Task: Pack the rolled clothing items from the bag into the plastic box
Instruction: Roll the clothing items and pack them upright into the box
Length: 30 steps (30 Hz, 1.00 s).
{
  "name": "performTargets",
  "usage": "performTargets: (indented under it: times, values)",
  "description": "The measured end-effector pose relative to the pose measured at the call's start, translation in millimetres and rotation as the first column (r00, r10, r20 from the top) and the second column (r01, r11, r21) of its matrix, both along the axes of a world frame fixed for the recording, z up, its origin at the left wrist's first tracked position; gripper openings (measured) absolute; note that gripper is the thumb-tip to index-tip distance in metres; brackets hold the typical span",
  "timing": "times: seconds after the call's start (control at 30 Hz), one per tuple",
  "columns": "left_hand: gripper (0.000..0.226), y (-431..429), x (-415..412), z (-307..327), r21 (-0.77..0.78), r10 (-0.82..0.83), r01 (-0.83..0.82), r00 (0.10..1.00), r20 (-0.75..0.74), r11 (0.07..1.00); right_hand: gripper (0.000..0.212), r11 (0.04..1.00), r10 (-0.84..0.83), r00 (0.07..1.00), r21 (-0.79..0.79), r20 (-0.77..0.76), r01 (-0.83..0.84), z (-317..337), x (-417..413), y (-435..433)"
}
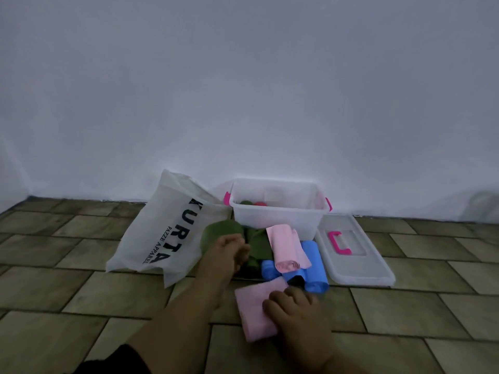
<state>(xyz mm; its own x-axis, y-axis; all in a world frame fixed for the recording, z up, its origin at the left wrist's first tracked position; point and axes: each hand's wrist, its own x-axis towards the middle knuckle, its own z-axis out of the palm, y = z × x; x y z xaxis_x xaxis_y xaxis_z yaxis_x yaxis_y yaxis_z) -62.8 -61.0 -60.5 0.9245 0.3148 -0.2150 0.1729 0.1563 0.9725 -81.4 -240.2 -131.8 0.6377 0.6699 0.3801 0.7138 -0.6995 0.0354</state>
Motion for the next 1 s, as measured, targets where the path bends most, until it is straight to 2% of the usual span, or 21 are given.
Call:
performTargets:
  times: [0.03, 0.1, 0.17, 0.23, 0.3, 0.37, 0.47, 0.57, 0.63, 0.87, 0.93, 1.0]
  values:
    - [0.022, -5, -3, -3, 0.12, -0.149, 0.147, 0.989, 0.008, 0.982, 0.049, 1.0, -0.018, 0.998, -0.009, -0.052, 0.017, -4, -2, -1]
    - [0.035, -16, -8, -15, 0.277, -0.432, 0.458, 0.889, -0.151, 0.845, 0.052, 0.997, -0.074, 0.985, -0.021, -0.154, 0.071, -4, -4, -3]
    - [0.05, -21, -12, -29, 0.473, -0.475, 0.573, 0.819, -0.32, 0.669, 0.062, 0.991, -0.134, 0.961, -0.048, -0.241, 0.126, -3, -4, -3]
    - [0.058, -22, -13, -37, 0.566, -0.43, 0.579, 0.815, -0.387, 0.588, 0.076, 0.975, -0.219, 0.909, -0.039, -0.356, 0.219, -5, -9, 3]
    - [0.061, -23, -11, -40, 0.567, -0.434, 0.592, 0.806, -0.402, 0.574, 0.084, 0.949, -0.285, 0.879, 0.014, -0.382, 0.314, -7, -13, 15]
    - [0.064, -24, -9, -40, 0.544, -0.417, 0.597, 0.802, -0.428, 0.59, 0.082, 0.922, -0.342, 0.848, 0.032, -0.406, 0.387, -7, -13, 27]
    - [0.07, -22, -3, -44, 0.515, -0.405, 0.598, 0.799, -0.444, 0.614, 0.072, 0.894, -0.412, 0.782, -0.041, -0.469, 0.446, -8, -11, 36]
    - [0.077, -21, 0, -48, 0.458, -0.442, 0.624, 0.777, -0.448, 0.633, 0.078, 0.9, -0.42, 0.773, -0.112, -0.475, 0.421, -11, -15, 37]
    - [0.077, -20, 3, -51, 0.503, -0.442, 0.638, 0.768, -0.463, 0.583, 0.081, 0.898, -0.43, 0.783, -0.121, -0.449, 0.423, -12, -22, 35]
    - [0.076, -17, 7, -57, 0.499, -0.476, 0.668, 0.744, -0.47, 0.551, 0.058, 0.891, -0.449, 0.751, -0.181, -0.483, 0.417, 2, -21, 35]
    - [0.075, -16, 8, -59, 0.513, -0.474, 0.666, 0.746, -0.468, 0.541, 0.062, 0.905, -0.421, 0.751, -0.187, -0.508, 0.381, 5, -19, 33]
    - [0.075, -16, 8, -59, 0.543, -0.461, 0.665, 0.747, -0.479, 0.512, 0.078, 0.923, -0.386, 0.74, -0.223, -0.552, 0.315, 10, -16, 24]
